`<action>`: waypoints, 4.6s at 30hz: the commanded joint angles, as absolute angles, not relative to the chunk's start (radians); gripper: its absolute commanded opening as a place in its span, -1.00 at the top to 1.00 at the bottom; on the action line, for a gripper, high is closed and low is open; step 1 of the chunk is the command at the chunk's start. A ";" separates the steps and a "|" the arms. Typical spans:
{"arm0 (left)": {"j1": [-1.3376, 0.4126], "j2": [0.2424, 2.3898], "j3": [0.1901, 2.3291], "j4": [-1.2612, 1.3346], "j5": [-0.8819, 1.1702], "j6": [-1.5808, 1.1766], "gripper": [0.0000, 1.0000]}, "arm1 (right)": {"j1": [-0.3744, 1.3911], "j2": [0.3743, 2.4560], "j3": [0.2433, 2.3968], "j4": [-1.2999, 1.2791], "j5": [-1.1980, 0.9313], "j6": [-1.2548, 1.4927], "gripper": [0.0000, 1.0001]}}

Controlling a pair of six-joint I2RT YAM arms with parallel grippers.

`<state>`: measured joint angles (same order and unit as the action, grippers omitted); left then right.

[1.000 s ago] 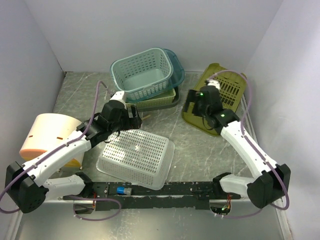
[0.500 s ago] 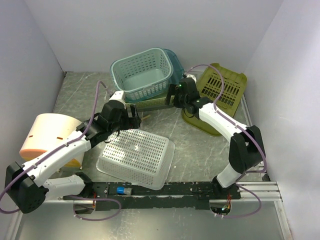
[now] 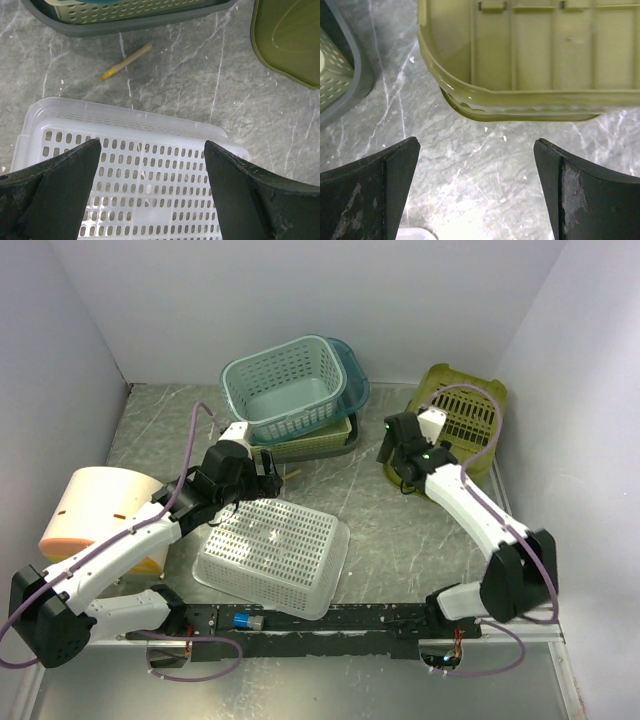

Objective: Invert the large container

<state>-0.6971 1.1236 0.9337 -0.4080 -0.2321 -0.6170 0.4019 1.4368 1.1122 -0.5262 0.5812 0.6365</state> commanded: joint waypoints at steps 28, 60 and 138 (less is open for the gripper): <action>-0.650 1.210 1.114 -0.569 -0.181 -0.479 -0.91 | 0.374 1.853 1.573 -0.608 0.603 0.676 -0.98; -0.638 1.745 1.774 -0.509 -0.117 0.138 -0.91 | 0.391 1.174 1.056 -0.396 0.330 0.566 -0.98; -0.623 1.855 1.383 0.841 0.953 -1.171 0.87 | 0.337 0.959 1.432 -0.548 0.530 0.353 -1.00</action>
<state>-0.6247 1.8061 1.3010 0.6830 0.9100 -1.1145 0.3393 0.9573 1.4487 -0.5449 0.4969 0.3611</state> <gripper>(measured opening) 0.149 0.996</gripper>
